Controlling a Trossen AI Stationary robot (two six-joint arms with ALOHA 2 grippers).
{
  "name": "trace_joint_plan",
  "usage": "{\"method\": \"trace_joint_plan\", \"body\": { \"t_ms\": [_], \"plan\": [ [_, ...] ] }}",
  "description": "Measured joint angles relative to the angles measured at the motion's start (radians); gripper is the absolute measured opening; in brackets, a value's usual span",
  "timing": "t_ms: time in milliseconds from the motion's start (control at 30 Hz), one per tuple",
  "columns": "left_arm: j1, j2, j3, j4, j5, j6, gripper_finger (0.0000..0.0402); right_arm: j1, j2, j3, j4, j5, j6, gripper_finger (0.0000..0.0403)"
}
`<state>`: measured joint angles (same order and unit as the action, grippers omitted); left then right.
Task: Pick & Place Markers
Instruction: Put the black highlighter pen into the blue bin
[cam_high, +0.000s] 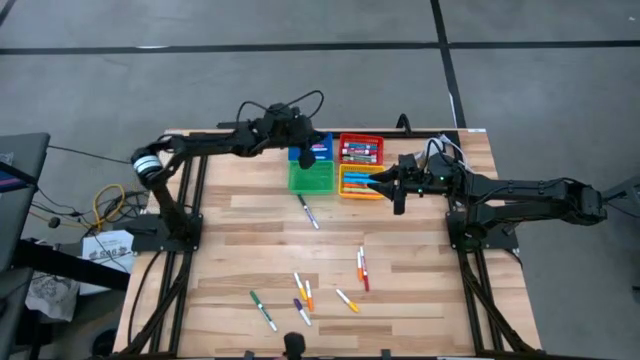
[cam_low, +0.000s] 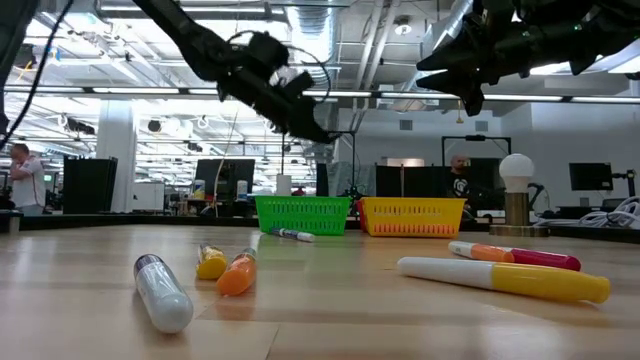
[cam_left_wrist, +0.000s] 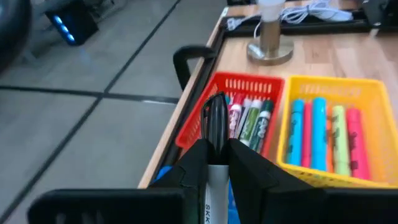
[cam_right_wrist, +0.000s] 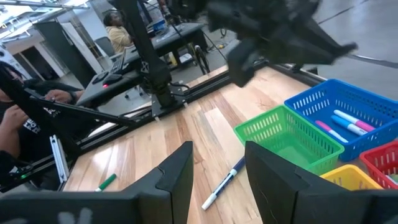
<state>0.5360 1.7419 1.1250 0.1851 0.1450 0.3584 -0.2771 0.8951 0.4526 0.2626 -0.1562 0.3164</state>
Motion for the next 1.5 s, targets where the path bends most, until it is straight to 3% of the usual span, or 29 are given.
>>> {"method": "trace_joint_plan", "body": {
  "t_ms": [200,400,800,1500],
  "plan": [
    [0.053,0.097,0.028,-0.004,0.092,-0.041,0.0047,0.000,0.000,0.000,0.000,-0.001,0.000,0.0133],
    [0.069,0.154,0.028,-0.022,0.096,-0.077,0.0052,0.000,0.000,0.000,0.000,-0.001,0.000,0.0133],
    [0.075,0.156,0.028,-0.125,0.096,-0.109,0.0053,0.000,0.000,0.000,0.000,0.000,0.000,0.0133],
    [0.110,0.177,0.028,-0.125,0.118,-0.129,0.0059,0.000,0.000,0.000,0.005,0.000,-0.001,0.0133]
  ]
}}
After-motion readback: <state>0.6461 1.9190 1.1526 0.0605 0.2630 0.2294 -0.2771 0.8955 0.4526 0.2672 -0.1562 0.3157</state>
